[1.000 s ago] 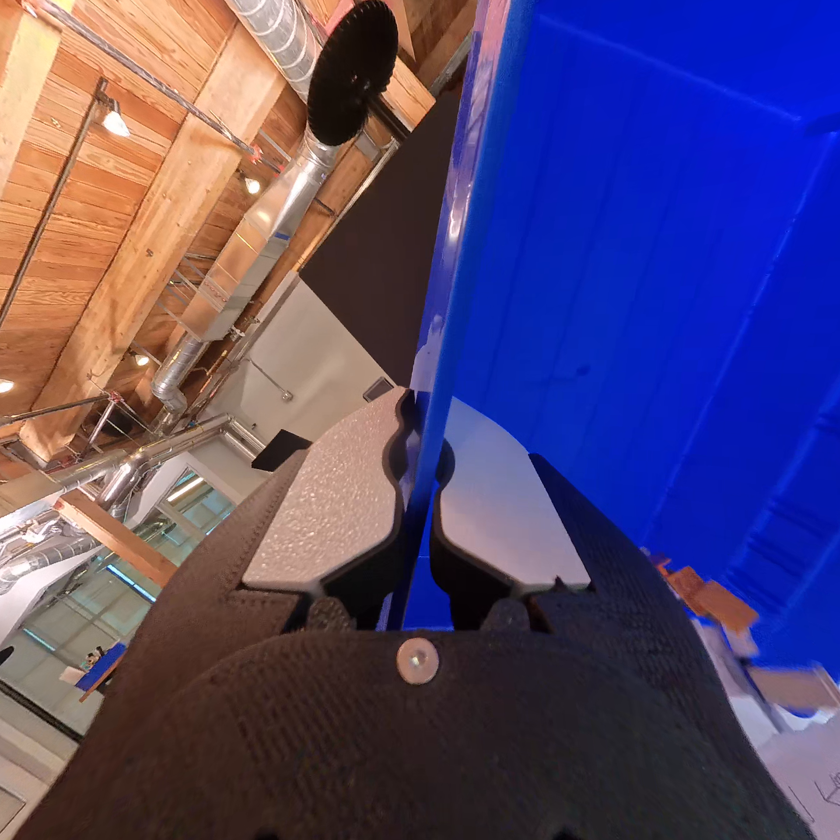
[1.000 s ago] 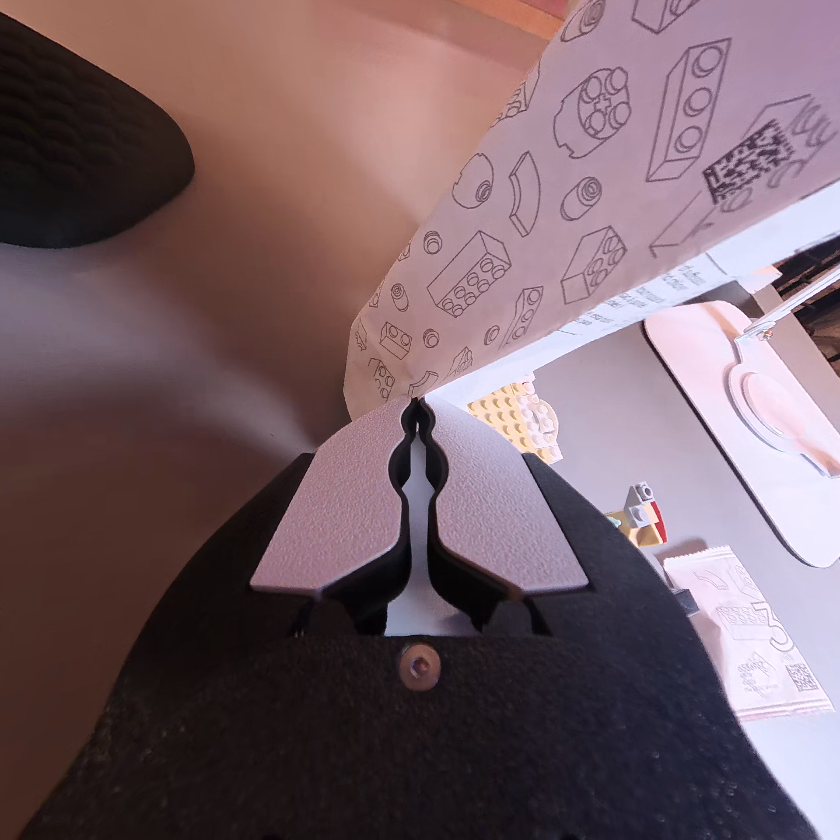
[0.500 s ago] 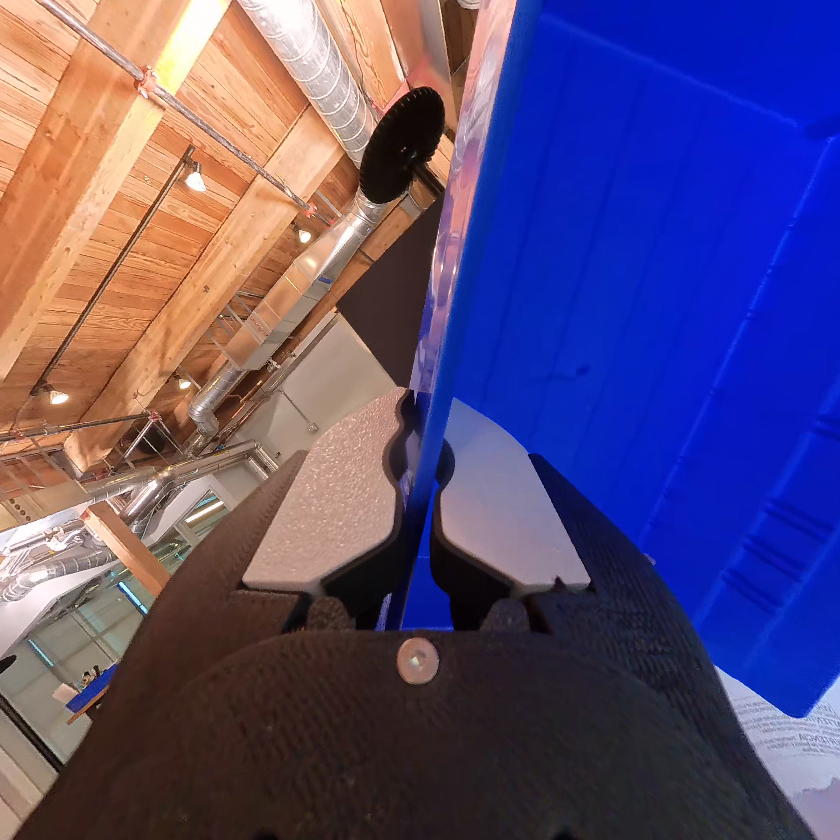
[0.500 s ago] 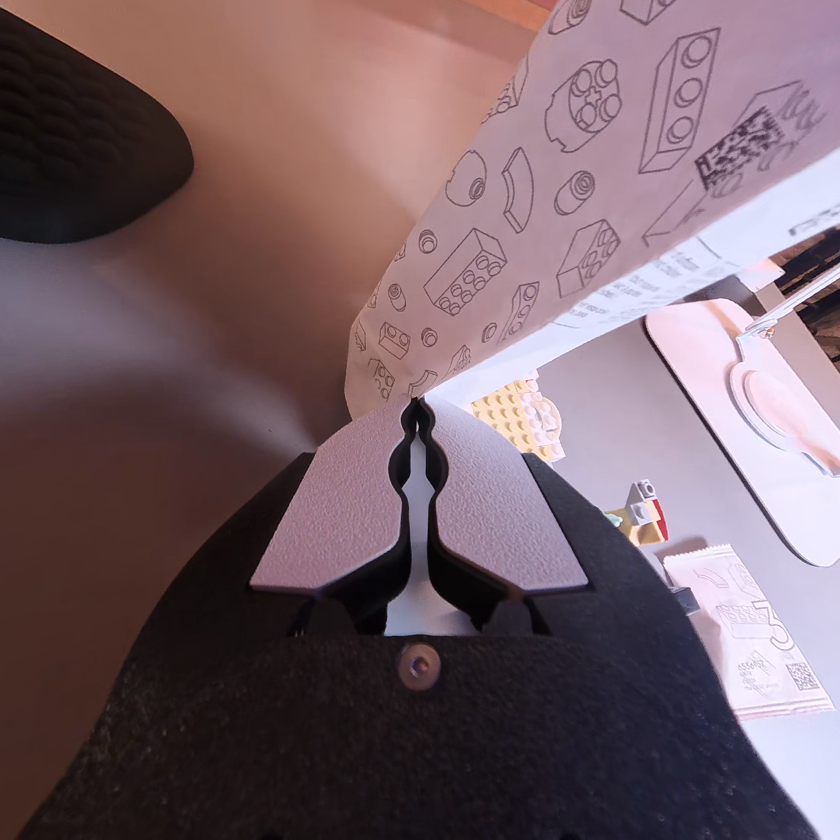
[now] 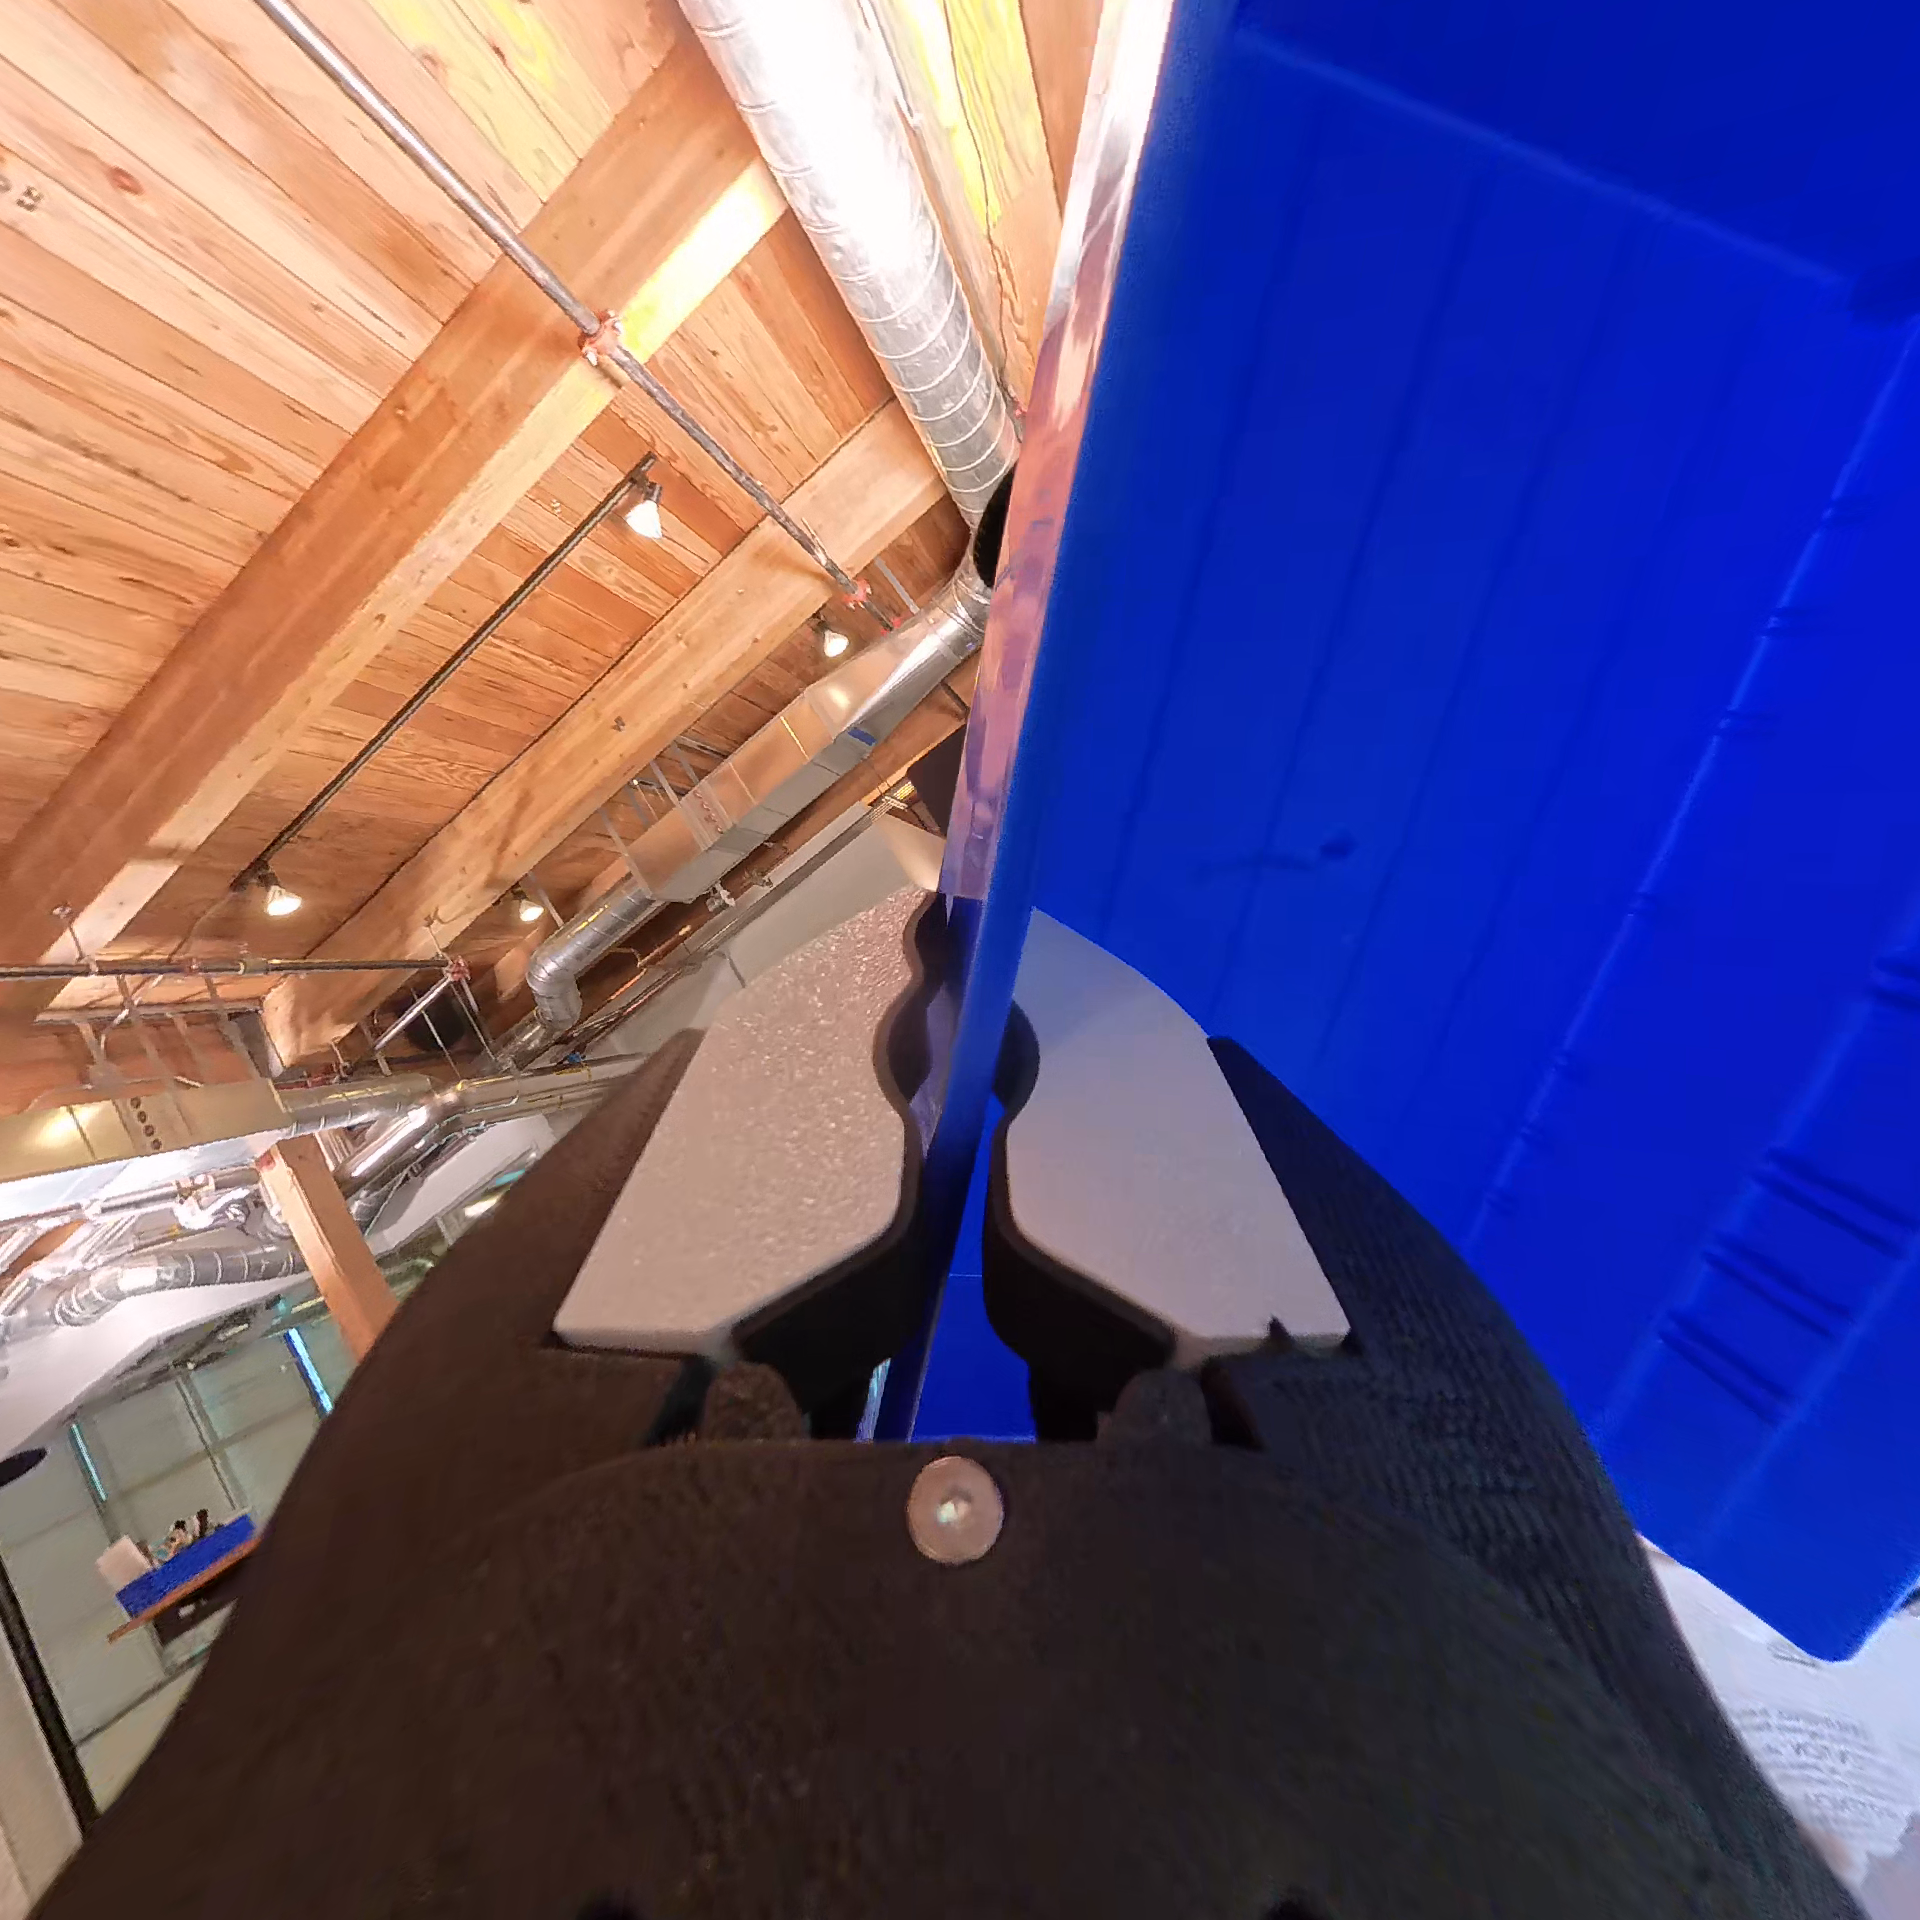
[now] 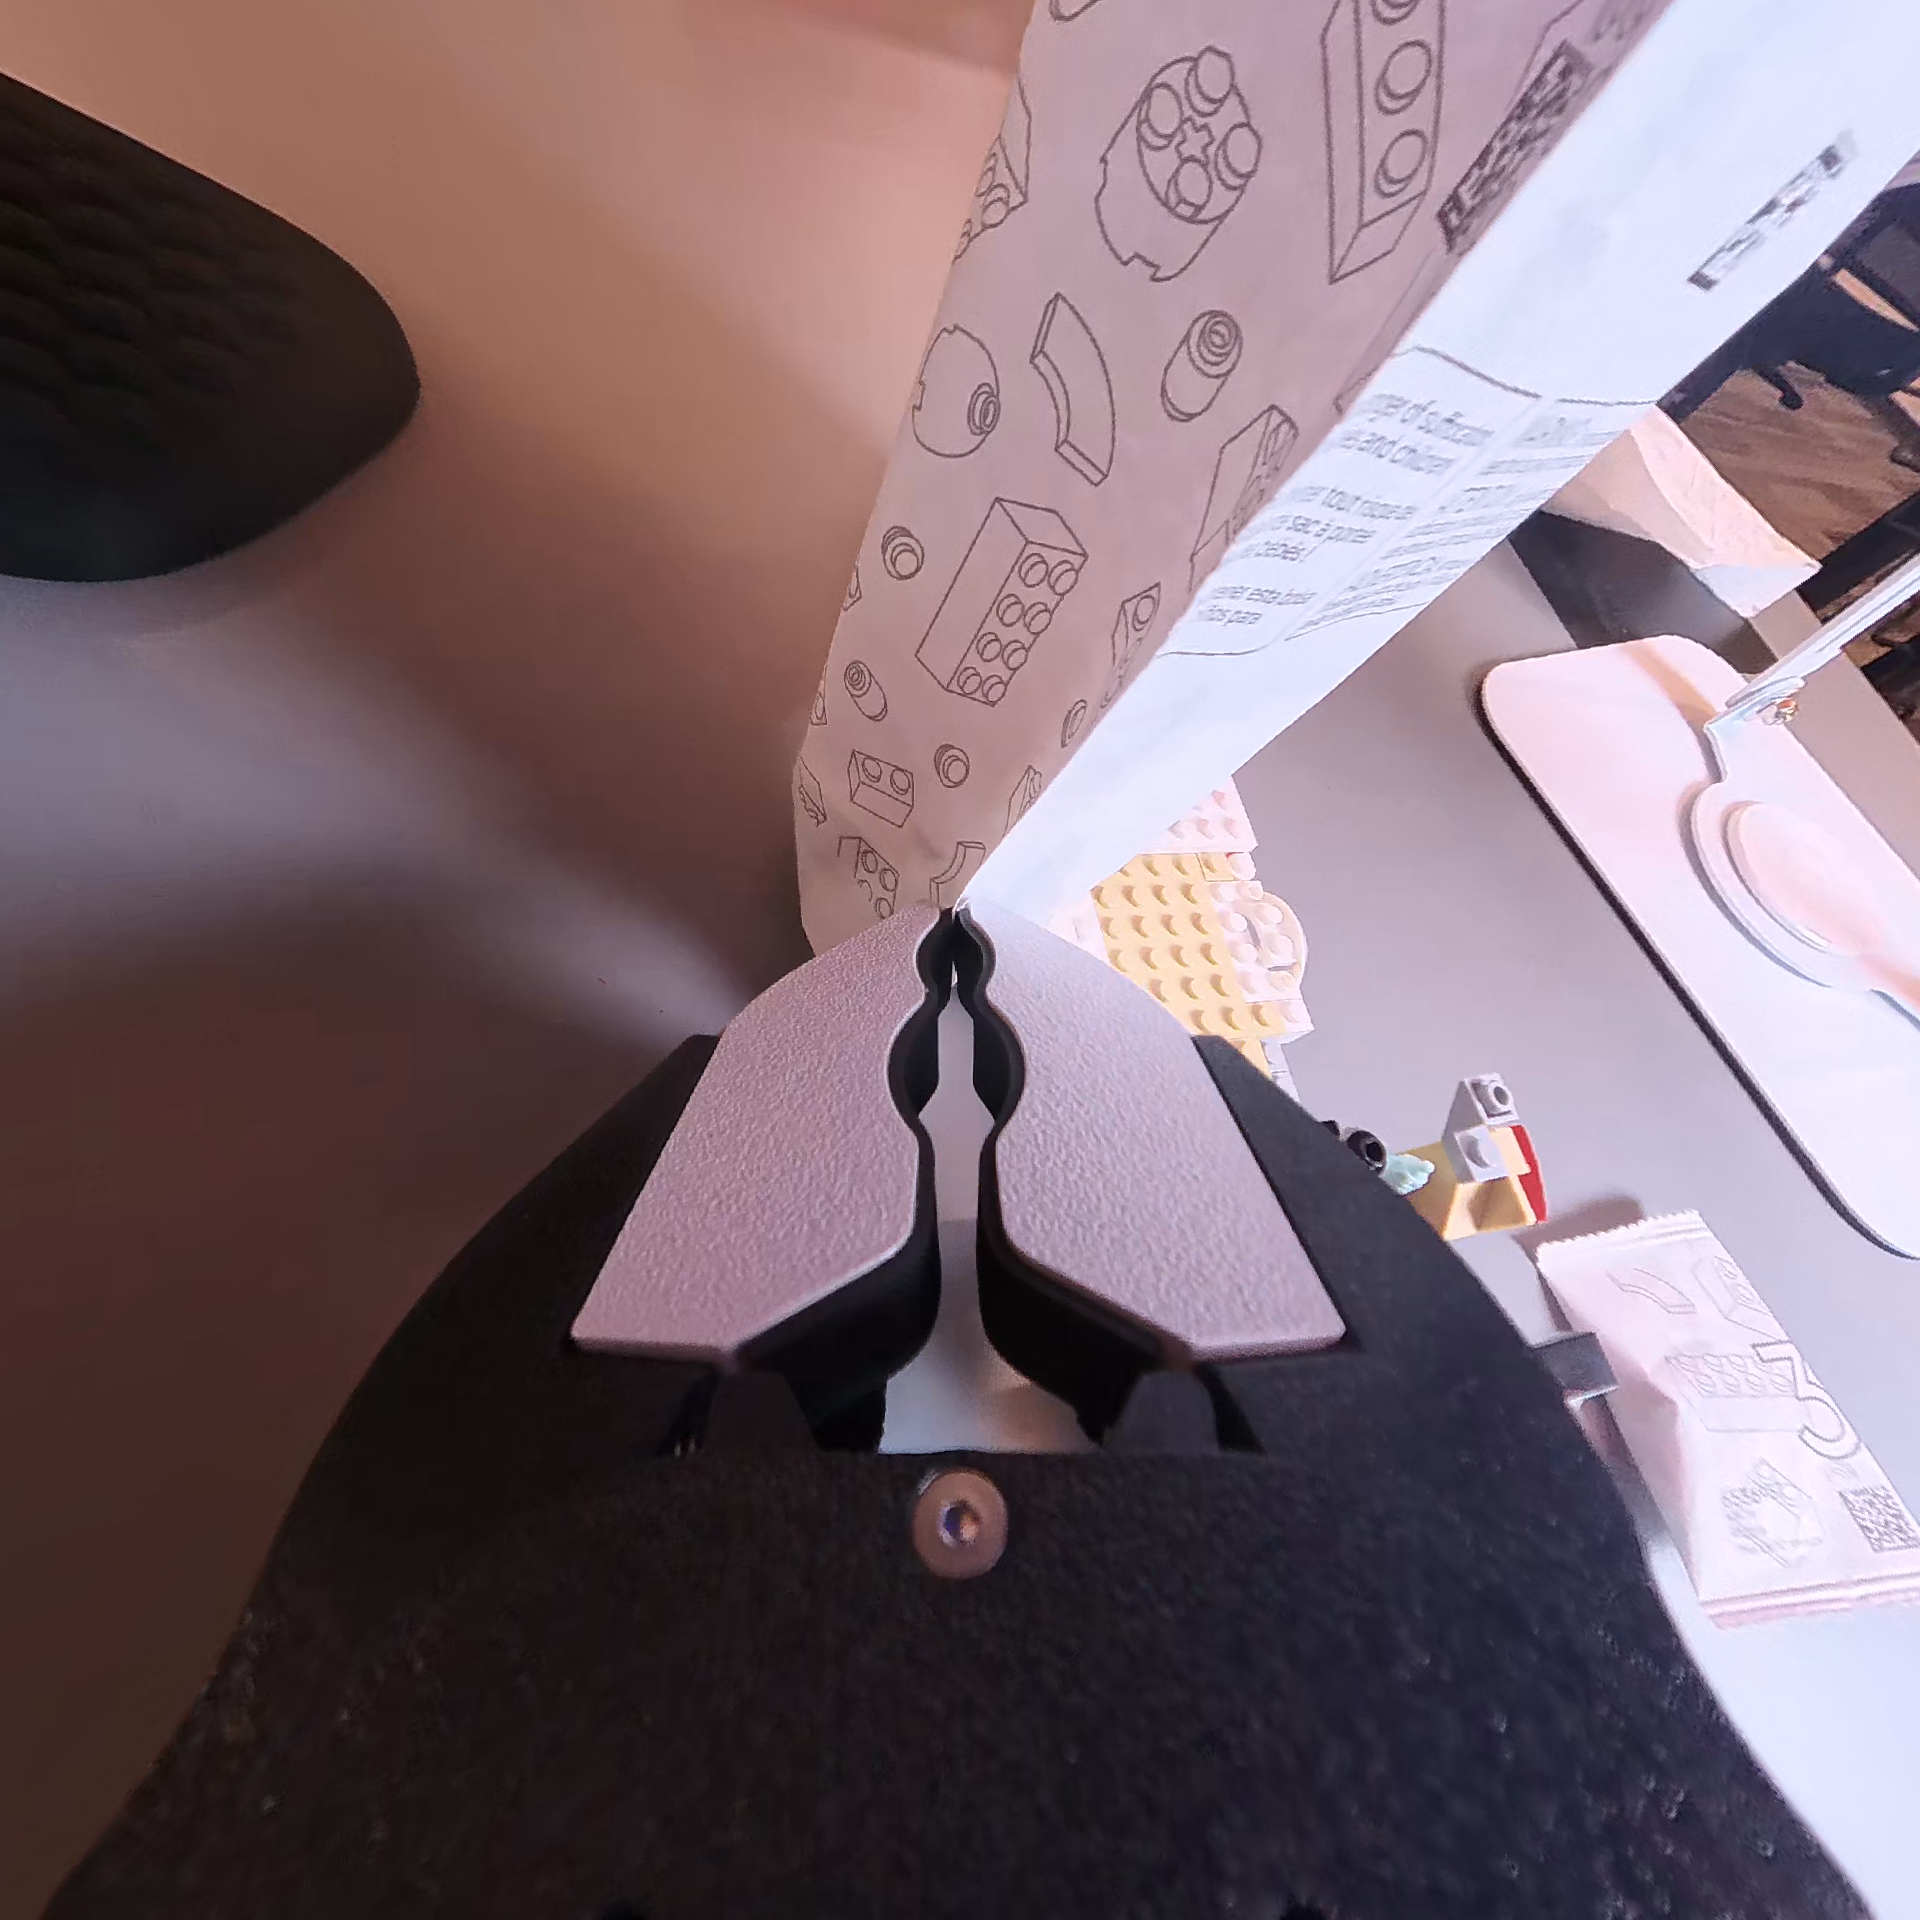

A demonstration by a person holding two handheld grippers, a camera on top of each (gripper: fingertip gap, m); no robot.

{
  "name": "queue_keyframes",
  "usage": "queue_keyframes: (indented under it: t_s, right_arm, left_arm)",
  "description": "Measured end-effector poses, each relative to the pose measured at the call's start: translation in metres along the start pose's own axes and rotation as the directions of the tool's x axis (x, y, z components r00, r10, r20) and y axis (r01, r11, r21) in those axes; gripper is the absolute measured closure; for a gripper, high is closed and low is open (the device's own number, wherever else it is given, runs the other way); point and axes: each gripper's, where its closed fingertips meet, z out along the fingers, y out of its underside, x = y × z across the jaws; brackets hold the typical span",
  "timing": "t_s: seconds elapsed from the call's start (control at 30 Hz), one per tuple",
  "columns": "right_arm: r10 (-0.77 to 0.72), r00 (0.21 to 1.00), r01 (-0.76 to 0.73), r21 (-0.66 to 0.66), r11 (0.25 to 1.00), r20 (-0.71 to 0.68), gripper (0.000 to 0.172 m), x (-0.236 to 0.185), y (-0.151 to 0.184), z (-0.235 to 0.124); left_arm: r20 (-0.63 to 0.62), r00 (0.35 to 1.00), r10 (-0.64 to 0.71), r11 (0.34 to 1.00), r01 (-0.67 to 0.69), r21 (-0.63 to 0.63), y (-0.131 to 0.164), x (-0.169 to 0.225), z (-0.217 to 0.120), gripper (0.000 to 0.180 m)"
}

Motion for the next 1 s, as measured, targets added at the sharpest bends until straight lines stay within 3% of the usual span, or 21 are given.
queue_keyframes:
  t_s: [0.47,0.67,0.83,1.0]
  right_arm:
    - [0.007,1.000,-0.007,-0.012,1.000,0.004,0.172,0.001,0.004,0.001]
    - [0.004,1.000,-0.004,-0.012,1.000,0.007,0.172,0.001,0.006,-0.002]
    - [0.005,1.000,-0.005,-0.012,1.000,0.006,0.172,0.002,0.009,-0.011]
    - [-0.001,1.000,0.002,-0.026,1.000,0.014,0.172,0.000,0.019,-0.026]
  left_arm:
    - [0.014,1.000,-0.002,1.000,0.002,-0.023,0.007,-0.014,-0.004,0.175]
    - [-0.117,0.989,-0.095,0.968,0.064,-0.243,0.038,-0.028,0.027,0.174]
    - [-0.221,0.947,-0.234,0.836,0.081,-0.542,0.103,-0.055,0.054,0.174]
    - [-0.127,0.917,-0.378,0.602,0.140,-0.786,0.195,-0.119,0.048,0.174]
